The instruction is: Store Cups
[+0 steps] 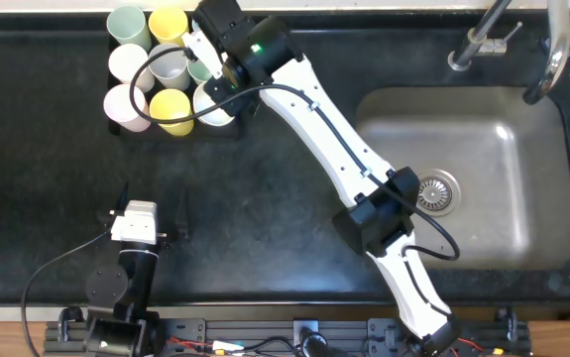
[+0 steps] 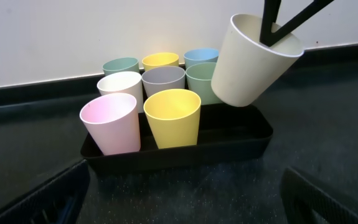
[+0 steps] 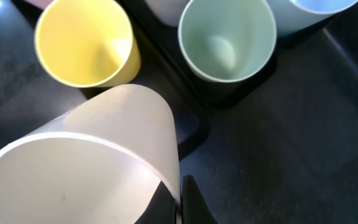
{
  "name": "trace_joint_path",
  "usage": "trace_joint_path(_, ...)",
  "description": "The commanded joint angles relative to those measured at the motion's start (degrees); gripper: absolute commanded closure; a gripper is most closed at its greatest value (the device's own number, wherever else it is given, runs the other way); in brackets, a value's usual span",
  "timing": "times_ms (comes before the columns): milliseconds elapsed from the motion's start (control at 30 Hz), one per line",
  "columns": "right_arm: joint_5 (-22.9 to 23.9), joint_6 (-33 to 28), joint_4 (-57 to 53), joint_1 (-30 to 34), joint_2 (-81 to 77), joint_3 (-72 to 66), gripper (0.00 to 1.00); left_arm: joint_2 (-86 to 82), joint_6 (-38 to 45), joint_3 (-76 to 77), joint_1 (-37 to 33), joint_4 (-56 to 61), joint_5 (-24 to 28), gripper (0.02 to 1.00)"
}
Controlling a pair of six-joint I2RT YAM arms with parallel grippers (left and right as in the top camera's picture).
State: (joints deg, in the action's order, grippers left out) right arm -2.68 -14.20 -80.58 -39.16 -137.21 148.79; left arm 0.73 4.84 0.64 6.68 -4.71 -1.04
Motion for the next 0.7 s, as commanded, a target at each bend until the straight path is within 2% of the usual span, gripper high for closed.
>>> trace_joint_path(33, 2.3, -1.0, 1.0, -0.4, -2.3, 1.7, 0.956, -0.6, -0.3, -0.2, 0.2, -0.1, 0.6, 0.020)
trace_joint_path(700, 2.7, -2.2, 4.9, -0.7, -7.9, 1.7, 0.958, -0.6, -0.3, -0.2, 0.2, -0.1, 0.6, 0.020)
